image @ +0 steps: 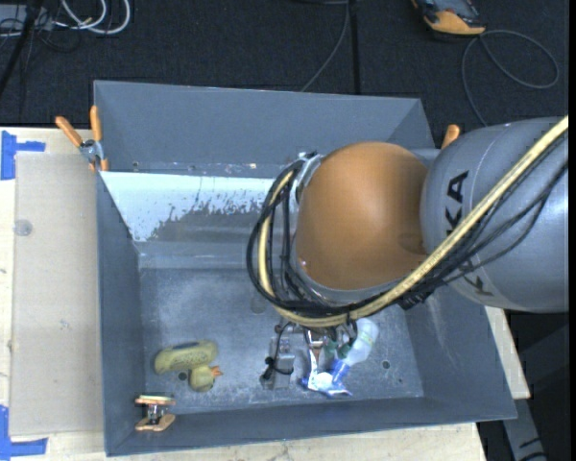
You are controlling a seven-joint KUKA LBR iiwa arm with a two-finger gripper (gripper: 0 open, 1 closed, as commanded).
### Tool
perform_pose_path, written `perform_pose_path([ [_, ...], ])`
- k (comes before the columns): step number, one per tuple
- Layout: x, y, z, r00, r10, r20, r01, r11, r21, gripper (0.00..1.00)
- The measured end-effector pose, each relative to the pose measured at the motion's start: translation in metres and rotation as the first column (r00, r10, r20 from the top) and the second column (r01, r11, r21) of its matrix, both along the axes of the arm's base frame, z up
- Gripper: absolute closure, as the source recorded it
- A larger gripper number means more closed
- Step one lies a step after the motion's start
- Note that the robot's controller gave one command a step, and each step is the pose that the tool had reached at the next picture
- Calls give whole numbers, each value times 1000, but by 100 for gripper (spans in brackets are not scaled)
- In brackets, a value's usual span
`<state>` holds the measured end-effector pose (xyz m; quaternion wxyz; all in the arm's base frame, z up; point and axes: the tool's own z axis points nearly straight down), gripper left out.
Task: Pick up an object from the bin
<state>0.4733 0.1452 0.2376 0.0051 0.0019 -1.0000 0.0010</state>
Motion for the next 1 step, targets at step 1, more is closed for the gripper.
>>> perform_pose_path([
  [1, 2, -1, 4, 1000, -5, 8, 5, 1000, 2, 0],
])
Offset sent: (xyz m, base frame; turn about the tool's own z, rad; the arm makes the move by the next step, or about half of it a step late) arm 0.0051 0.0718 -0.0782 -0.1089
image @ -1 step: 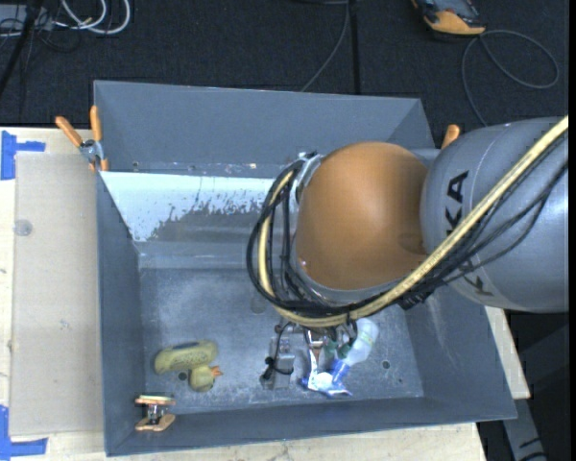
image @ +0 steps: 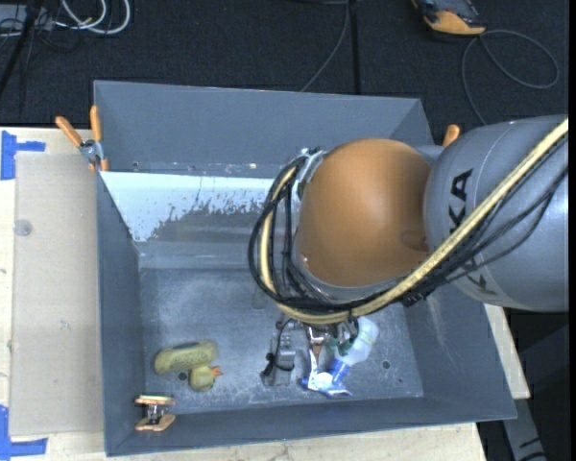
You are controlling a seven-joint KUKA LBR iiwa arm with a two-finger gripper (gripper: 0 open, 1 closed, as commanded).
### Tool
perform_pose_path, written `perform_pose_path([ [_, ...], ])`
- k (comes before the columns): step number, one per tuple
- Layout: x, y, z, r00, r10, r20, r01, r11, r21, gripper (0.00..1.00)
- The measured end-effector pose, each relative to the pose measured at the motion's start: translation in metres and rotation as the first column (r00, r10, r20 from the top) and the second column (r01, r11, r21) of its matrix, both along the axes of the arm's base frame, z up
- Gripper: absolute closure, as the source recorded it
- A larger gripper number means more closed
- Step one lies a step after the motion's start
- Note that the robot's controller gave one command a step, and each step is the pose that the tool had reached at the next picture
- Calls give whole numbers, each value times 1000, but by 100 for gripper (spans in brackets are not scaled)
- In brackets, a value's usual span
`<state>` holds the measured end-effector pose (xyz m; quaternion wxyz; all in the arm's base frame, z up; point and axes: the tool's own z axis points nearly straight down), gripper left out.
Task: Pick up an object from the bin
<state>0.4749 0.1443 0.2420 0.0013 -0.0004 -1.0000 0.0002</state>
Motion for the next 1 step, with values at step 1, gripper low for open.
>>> perform_pose_path([
  [1, 4, 35, -38, 999, 54, 3, -54, 999, 0, 0],
])
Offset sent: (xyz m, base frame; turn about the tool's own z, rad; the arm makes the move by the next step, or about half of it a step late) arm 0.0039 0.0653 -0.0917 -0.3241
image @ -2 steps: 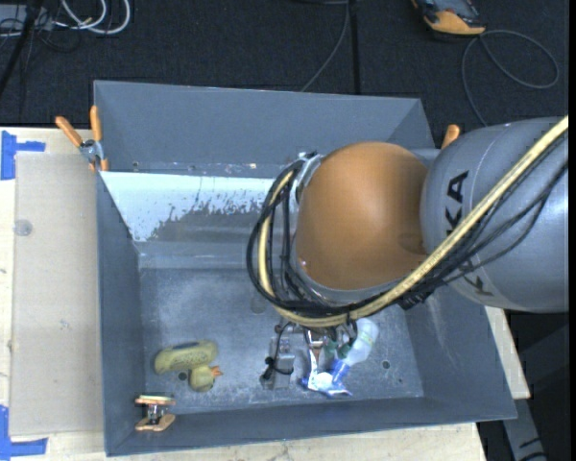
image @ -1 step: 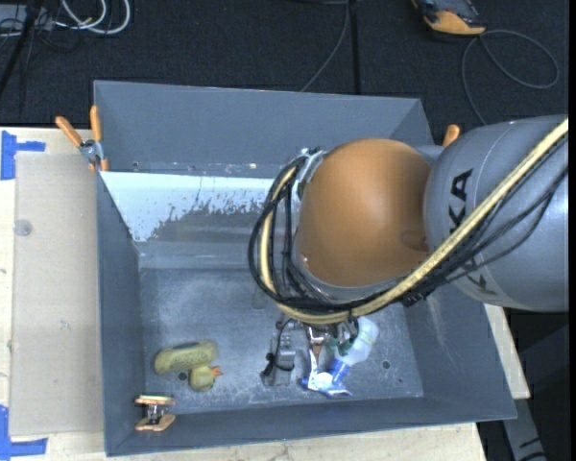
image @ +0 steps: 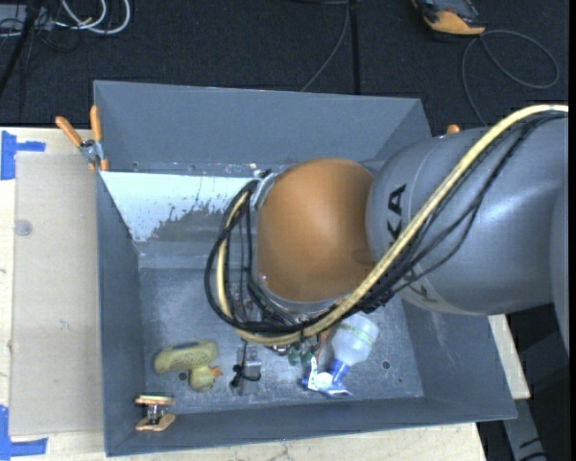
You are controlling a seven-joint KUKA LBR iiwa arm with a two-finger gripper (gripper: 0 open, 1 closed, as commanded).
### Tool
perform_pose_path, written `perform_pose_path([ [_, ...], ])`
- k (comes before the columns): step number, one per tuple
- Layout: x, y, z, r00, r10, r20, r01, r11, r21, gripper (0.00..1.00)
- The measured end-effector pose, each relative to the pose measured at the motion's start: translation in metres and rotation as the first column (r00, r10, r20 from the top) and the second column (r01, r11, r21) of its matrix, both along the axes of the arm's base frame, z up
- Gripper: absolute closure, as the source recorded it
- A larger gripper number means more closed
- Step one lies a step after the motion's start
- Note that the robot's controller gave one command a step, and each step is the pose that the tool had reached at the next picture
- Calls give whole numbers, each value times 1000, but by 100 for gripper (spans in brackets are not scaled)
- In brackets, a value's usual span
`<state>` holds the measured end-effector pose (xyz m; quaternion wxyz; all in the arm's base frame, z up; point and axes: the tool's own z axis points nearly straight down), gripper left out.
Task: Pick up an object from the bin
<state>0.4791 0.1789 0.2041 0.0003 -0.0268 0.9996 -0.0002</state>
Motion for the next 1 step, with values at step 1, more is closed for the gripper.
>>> perform_pose_path([
  [1, -2, 24, -39, 977, 214, -8, -214, 977, 0, 0],
])
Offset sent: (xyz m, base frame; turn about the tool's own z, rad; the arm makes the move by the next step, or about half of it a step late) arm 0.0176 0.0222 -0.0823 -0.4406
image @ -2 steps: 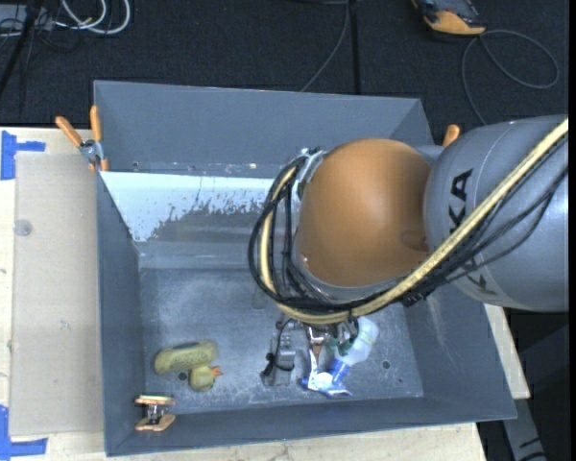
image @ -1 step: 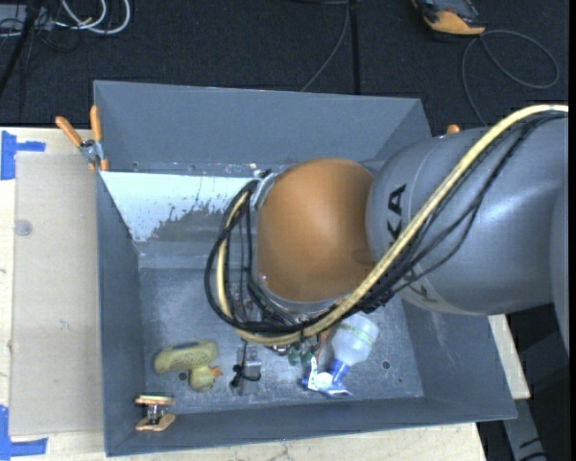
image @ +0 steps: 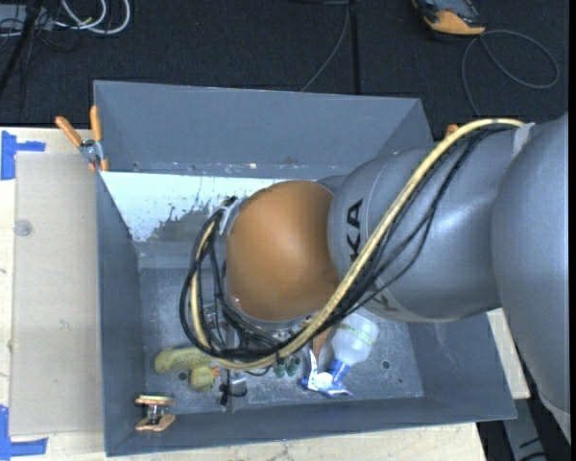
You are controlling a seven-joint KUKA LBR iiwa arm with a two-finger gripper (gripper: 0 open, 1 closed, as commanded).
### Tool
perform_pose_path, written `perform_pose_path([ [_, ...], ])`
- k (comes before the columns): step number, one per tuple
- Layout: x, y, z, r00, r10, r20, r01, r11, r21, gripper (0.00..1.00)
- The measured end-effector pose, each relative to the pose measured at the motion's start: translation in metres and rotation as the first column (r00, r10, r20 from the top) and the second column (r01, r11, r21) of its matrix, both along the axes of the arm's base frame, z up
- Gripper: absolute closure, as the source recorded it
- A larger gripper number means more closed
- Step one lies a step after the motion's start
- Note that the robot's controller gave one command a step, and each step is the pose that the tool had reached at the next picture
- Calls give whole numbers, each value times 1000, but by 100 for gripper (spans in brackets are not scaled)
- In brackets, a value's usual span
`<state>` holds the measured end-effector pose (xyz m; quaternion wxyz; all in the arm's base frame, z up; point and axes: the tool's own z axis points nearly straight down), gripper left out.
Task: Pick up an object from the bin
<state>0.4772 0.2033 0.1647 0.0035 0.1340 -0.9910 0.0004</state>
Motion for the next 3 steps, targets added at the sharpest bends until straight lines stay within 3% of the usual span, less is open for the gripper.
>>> perform_pose_path([
  [1, 20, -3, -43, 976, 219, 6, -219, 976, 1, 100],
  [2, 20, -3, -43, 976, 218, 6, -218, 976, 2, 100],
  [3, 19, -15, 91, 985, 174, 5, -174, 985, 2, 100],
])
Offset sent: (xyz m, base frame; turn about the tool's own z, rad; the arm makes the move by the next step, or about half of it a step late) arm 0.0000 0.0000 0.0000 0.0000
